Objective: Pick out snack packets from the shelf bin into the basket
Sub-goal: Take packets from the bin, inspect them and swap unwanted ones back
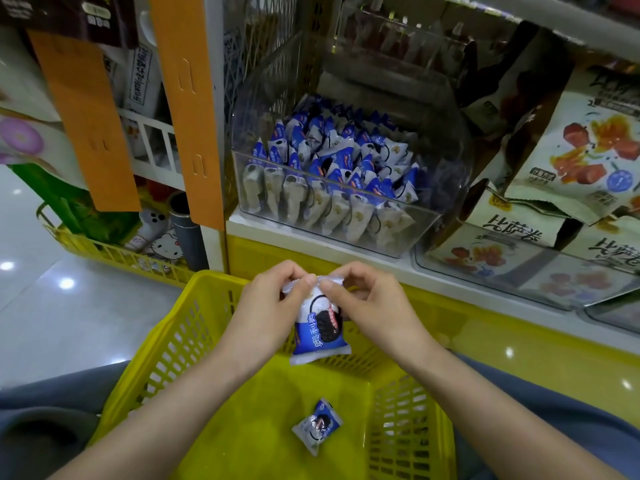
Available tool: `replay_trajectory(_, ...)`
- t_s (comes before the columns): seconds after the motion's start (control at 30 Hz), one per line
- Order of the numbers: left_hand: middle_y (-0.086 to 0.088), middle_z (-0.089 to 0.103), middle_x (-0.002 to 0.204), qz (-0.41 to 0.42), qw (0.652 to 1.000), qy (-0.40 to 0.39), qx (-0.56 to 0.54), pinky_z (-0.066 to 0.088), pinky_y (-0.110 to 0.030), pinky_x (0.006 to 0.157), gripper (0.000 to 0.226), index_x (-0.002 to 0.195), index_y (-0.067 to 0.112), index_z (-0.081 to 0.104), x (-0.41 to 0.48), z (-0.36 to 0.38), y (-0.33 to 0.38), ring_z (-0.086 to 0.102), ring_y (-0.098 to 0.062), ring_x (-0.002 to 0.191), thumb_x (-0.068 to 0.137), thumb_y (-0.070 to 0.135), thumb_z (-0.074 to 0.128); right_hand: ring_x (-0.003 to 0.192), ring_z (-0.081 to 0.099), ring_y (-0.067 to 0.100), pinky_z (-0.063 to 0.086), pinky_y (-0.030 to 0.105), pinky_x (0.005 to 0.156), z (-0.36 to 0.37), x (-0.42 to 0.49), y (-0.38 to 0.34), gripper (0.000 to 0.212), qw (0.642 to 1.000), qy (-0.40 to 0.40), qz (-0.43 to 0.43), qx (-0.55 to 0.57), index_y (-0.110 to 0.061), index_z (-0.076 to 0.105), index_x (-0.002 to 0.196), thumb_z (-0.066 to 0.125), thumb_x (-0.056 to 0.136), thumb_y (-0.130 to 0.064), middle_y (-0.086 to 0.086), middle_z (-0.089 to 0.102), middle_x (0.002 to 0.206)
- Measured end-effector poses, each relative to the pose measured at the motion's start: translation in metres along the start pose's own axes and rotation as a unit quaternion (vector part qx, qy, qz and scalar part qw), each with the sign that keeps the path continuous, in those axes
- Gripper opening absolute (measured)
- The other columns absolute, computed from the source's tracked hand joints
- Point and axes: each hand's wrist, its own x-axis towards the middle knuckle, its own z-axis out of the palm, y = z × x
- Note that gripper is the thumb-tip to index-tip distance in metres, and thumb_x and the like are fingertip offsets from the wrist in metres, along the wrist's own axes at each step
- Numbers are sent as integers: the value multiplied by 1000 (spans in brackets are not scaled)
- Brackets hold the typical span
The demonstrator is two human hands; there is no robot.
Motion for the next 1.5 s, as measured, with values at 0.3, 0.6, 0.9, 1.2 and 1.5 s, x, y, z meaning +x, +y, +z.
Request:
replay_trajectory(0.3,2,62,79,-13,1000,-10,-27,49,-35,70,10,85,14,58,2,-1,0,59,-15,76,91,21,54,68,58,3,47,26,60,-10,-5,-6,7,967,61,-131,-212,-28,63,80,62,83,-34,-14,63,69)
replay_trajectory(0.6,-3,69,77,-302,921,-64,-238,51,-25,48,50,86,15,62,5,-6,7,65,-15,58,93,53,30,87,60,2,52,20,73,-10,-13,-6,5,963,82,-215,-140,-18,65,87,65,84,-14,-6,63,92)
replay_trajectory(0.9,-7,73,95,-187,933,-6,-306,51,-34,82,24,105,8,65,3,-6,7,67,-16,84,91,23,52,92,59,9,48,23,77,-4,-18,-4,10,937,22,-265,-228,-16,65,92,63,85,-23,-3,61,99)
replay_trajectory(1.2,-1,69,106,-72,990,-15,-118,50,-16,77,23,114,17,60,-2,-2,7,64,-5,88,93,15,52,83,66,12,54,22,71,2,-14,-10,24,969,-42,129,208,-5,61,109,49,94,-18,11,70,102)
replay_trajectory(1.5,23,51,109,94,987,-3,129,38,-7,82,41,123,28,49,-7,-2,-4,47,9,98,85,25,63,73,69,10,56,20,62,10,-16,-9,14,952,-7,151,266,-5,52,100,54,91,-15,10,70,94)
